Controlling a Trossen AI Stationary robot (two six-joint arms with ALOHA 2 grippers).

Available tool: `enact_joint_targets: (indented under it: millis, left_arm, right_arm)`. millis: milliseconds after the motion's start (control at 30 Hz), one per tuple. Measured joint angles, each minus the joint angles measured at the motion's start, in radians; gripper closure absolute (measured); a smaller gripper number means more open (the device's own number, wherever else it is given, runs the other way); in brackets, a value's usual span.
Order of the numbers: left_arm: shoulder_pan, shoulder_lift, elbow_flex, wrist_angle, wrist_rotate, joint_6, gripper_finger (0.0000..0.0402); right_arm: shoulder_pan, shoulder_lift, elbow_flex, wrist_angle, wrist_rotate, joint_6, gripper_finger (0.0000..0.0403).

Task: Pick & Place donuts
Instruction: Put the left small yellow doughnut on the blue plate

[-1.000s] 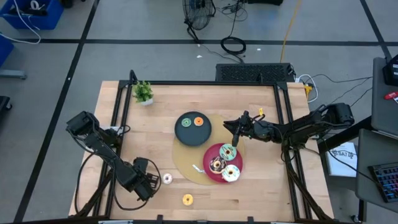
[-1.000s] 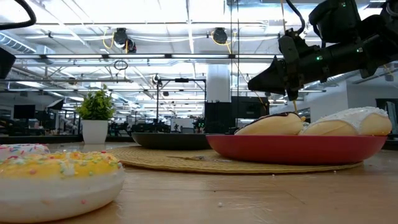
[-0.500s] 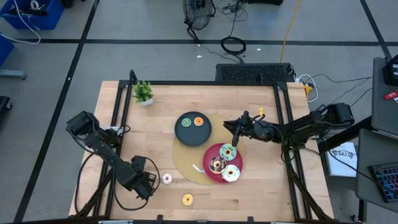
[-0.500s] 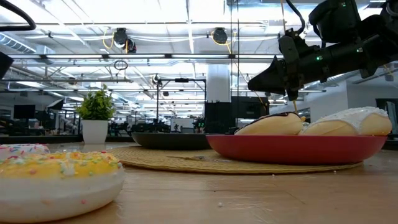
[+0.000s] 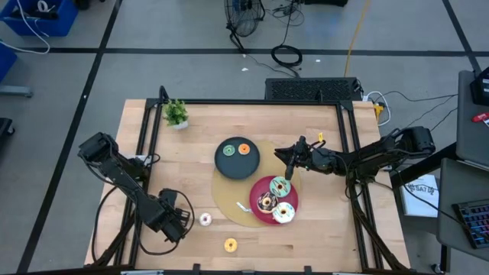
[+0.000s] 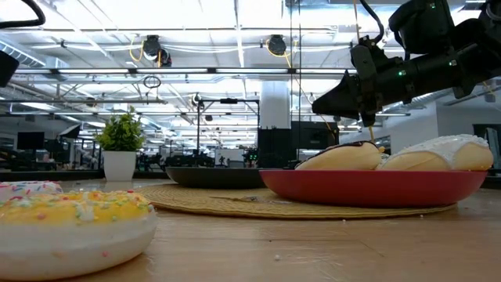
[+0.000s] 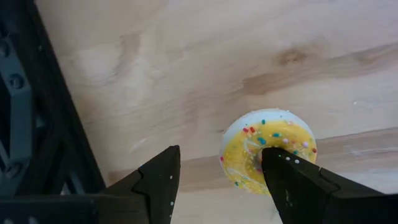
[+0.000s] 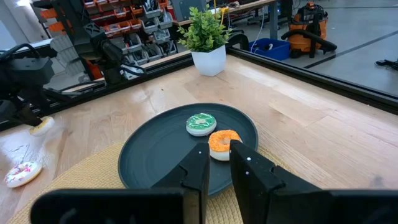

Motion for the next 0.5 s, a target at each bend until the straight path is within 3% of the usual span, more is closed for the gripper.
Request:
enact_joint_targets:
  millis: [500]
  left_arm:
    - [0.116,0.000,0.000,0.007,-0.166,0.157,0.0174]
  right_arm:
    - [0.000,0.000,0.000,0.000,0.000,0.000,0.0348]
